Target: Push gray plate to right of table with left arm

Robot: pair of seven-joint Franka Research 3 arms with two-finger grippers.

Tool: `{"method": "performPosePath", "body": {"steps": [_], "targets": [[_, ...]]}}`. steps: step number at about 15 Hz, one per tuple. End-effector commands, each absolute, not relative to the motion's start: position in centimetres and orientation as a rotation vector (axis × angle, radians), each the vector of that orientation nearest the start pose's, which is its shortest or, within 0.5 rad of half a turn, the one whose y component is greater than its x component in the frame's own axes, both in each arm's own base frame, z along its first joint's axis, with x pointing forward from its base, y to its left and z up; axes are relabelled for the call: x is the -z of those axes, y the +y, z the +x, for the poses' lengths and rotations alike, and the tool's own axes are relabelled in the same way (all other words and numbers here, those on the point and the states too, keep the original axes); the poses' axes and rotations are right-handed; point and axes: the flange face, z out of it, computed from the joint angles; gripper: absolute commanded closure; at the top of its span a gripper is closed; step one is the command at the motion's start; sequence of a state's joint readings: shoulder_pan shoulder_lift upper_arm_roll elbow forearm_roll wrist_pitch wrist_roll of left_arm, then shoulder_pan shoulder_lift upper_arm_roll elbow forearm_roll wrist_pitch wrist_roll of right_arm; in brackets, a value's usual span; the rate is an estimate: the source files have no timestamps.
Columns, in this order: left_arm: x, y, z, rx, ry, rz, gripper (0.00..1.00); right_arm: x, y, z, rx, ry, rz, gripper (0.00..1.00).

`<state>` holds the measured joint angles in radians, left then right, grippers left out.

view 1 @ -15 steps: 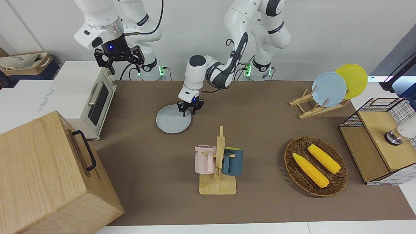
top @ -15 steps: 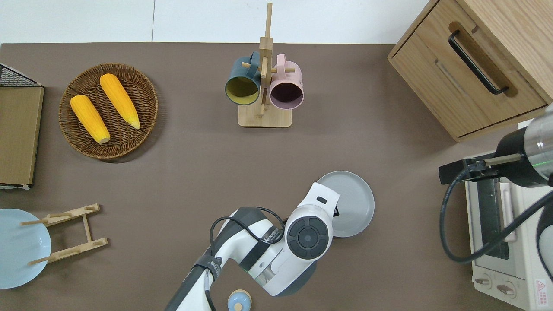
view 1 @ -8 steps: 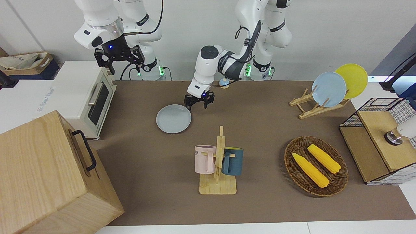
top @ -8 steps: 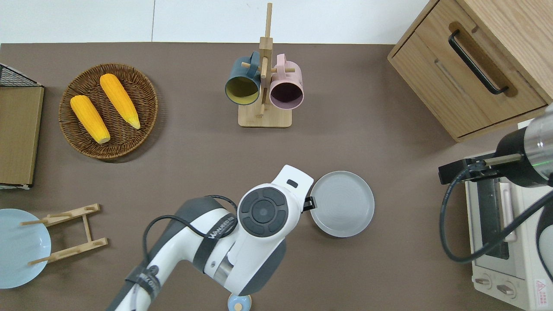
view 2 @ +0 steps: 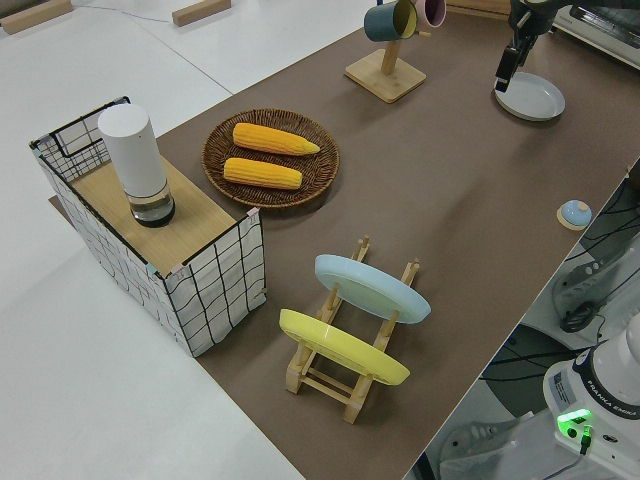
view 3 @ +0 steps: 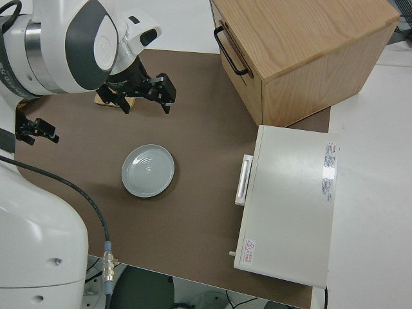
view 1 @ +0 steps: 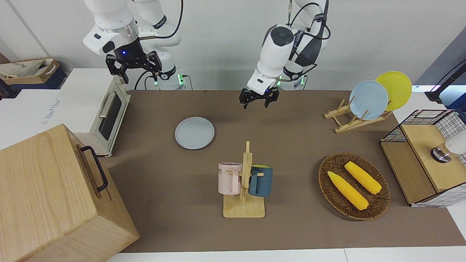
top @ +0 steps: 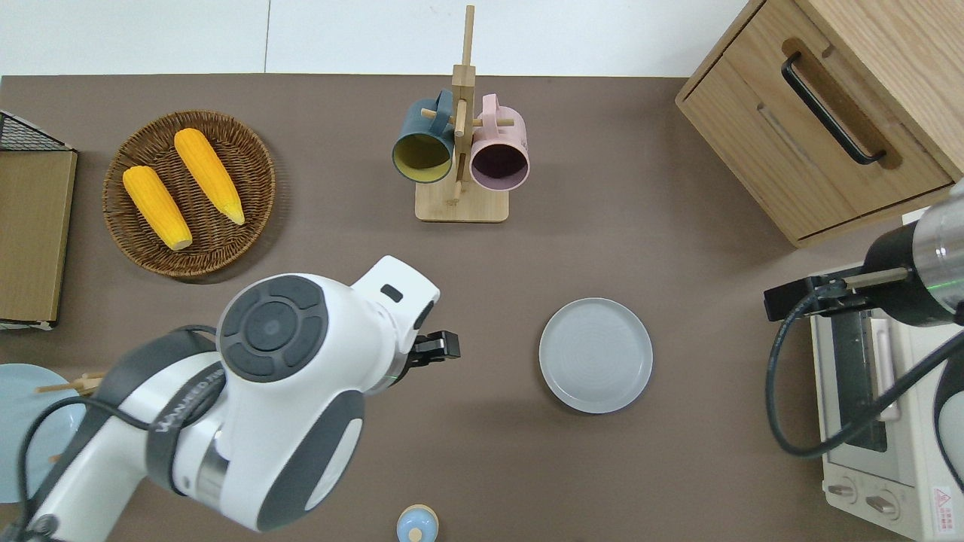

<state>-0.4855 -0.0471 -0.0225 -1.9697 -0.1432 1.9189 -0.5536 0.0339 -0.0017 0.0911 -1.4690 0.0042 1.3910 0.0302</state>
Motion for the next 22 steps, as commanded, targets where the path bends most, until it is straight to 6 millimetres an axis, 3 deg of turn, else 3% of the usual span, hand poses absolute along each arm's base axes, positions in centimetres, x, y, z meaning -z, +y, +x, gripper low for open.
{"method": "performPosePath", "body": {"steps": [1,7,10,11,16,22], "targets": [[-52.1,-21.6,46.9,-0.081,-0.010,-3.158,0.01,-66.0,6.5,52.7,-0.128,-0.147,-3.130,0.017],[-56.6,-13.2,49.0,-0.070,0.164,-3.161,0.01,-66.1,6.5,52.7,-0.126,-0.147,-3.130,0.017],[-57.6,-8.8,50.1,-0.045,0.205,-3.167,0.01,-66.0,6.5,52.7,-0.128,-0.145,-3.130,0.017],[-59.1,-7.7,50.4,-0.011,0.227,-3.157,0.01,-66.1,6.5,52.7,-0.126,-0.147,-3.130,0.017],[-62.3,-4.5,51.1,0.051,0.285,-3.152,0.01,-66.0,6.5,52.7,-0.128,-0.145,-3.130,0.017],[-62.9,-3.4,51.4,0.070,0.258,-3.154,0.01,-66.1,6.5,52.7,-0.126,-0.147,-3.130,0.017]]}}
